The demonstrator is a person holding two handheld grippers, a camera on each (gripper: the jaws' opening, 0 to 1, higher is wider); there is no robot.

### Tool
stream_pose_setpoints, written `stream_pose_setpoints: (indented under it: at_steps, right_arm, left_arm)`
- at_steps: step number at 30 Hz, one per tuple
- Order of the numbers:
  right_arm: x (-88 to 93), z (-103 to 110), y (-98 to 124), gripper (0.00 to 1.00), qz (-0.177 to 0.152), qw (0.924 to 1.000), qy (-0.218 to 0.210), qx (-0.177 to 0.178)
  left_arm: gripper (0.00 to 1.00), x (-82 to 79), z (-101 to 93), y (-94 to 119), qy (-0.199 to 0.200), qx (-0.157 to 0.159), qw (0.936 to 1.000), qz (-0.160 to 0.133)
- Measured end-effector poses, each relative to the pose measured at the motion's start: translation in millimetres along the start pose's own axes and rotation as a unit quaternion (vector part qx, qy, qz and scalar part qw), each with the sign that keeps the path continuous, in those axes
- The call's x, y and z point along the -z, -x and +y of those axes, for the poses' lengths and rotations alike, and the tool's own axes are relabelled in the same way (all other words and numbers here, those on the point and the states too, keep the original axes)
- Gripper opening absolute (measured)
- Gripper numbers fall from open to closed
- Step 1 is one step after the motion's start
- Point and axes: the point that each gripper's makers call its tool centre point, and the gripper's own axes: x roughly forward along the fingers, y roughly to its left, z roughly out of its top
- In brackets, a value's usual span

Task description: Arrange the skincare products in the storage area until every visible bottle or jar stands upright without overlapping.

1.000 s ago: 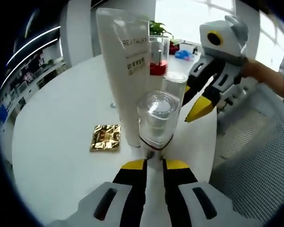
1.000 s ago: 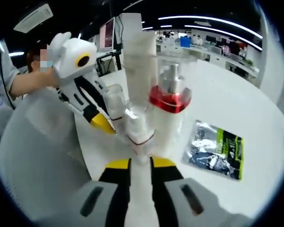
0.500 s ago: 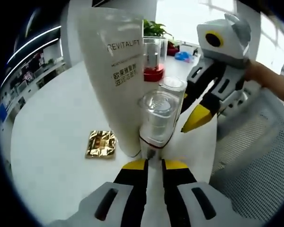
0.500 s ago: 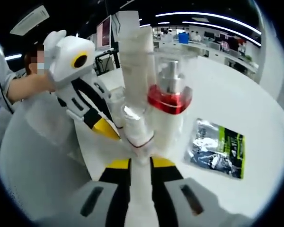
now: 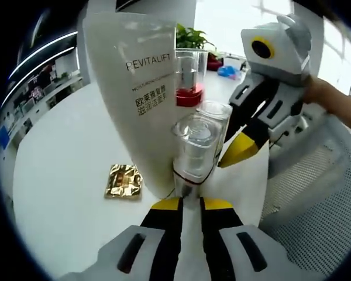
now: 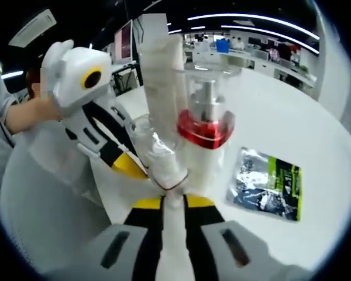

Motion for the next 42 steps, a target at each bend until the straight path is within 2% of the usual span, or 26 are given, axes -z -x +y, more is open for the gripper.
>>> stream_pose_setpoints:
  at_steps: [5, 22, 33, 42]
  right_arm:
    - [1.2, -0.9, 0.3, 0.13, 0.003, 1.0, -0.001, 0.001]
    - [2.8, -0.9, 4.2, 0.15, 0.006, 1.0, -0.002, 0.001]
    - [-0.1, -0.1, 12.4, 0.16, 0.005, 0.9999, 0.005, 0.011]
    - [-6.8, 2.1, 22.6, 0.22, -0.001, 0.9996, 0.01, 0.025]
  left_arm:
    - [0.07, -0.4, -0.5, -1.4, 0.01, -0.001, 0.9999, -0.003]
    - [0.07, 0.2, 1.0, 0.7, 0.008, -0.006, 1.0, 0.0]
    - [0.11, -6.0, 4.1, 15.5, 0.008, -0.017, 0.9998, -0.01]
    - [0.19, -11.5, 7.3, 29.2, 0.008, -0.031, 0.9993, -0.017]
